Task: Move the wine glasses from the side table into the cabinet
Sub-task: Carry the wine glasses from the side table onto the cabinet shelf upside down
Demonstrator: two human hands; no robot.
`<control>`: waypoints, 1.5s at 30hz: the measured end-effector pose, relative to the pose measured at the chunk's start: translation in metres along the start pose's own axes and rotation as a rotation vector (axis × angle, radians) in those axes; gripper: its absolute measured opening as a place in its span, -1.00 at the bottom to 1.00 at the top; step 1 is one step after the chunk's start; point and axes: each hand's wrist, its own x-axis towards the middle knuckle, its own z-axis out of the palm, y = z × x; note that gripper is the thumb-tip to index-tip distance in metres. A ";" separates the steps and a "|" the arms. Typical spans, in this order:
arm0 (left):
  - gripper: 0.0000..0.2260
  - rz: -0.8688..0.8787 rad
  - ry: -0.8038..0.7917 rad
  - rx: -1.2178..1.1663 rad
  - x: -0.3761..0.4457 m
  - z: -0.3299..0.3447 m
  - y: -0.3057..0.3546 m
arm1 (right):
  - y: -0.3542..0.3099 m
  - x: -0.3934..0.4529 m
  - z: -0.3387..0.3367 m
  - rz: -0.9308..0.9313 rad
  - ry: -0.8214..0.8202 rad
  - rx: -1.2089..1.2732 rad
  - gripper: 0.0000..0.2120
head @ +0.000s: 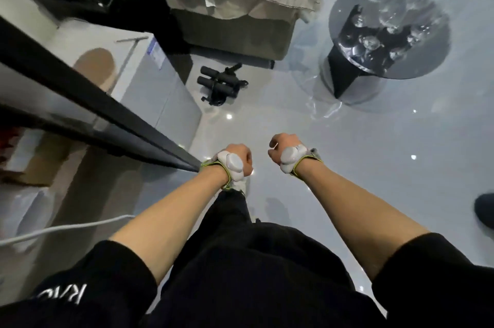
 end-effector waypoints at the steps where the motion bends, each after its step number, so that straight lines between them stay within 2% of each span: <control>1: -0.80 0.046 -0.012 0.023 0.014 -0.006 0.013 | 0.014 0.005 -0.010 0.020 0.021 0.030 -0.70; 6: -0.77 0.179 -0.036 0.158 0.076 -0.048 0.085 | 0.069 0.034 -0.072 0.201 0.138 0.128 -0.74; 14: -0.79 0.251 -0.094 0.272 0.158 -0.101 0.153 | 0.103 0.083 -0.148 0.307 0.203 0.200 -0.75; 19: -0.78 0.357 -0.076 0.355 0.211 -0.144 0.235 | 0.157 0.105 -0.220 0.375 0.294 0.281 -0.73; 23: -0.79 0.371 -0.048 0.370 0.241 -0.155 0.290 | 0.199 0.121 -0.260 0.383 0.337 0.283 -0.73; 28: -0.79 0.339 -0.003 0.342 0.280 -0.151 0.370 | 0.269 0.145 -0.308 0.337 0.320 0.287 -0.74; 32: -0.80 0.312 0.016 0.260 0.299 -0.149 0.410 | 0.307 0.154 -0.339 0.304 0.305 0.271 -0.77; 37: -0.83 0.289 0.036 0.189 0.322 -0.150 0.444 | 0.344 0.172 -0.363 0.318 0.276 0.299 -0.75; 45: -0.83 0.265 -0.033 0.101 0.395 -0.152 0.496 | 0.401 0.220 -0.397 0.392 0.180 0.355 -0.77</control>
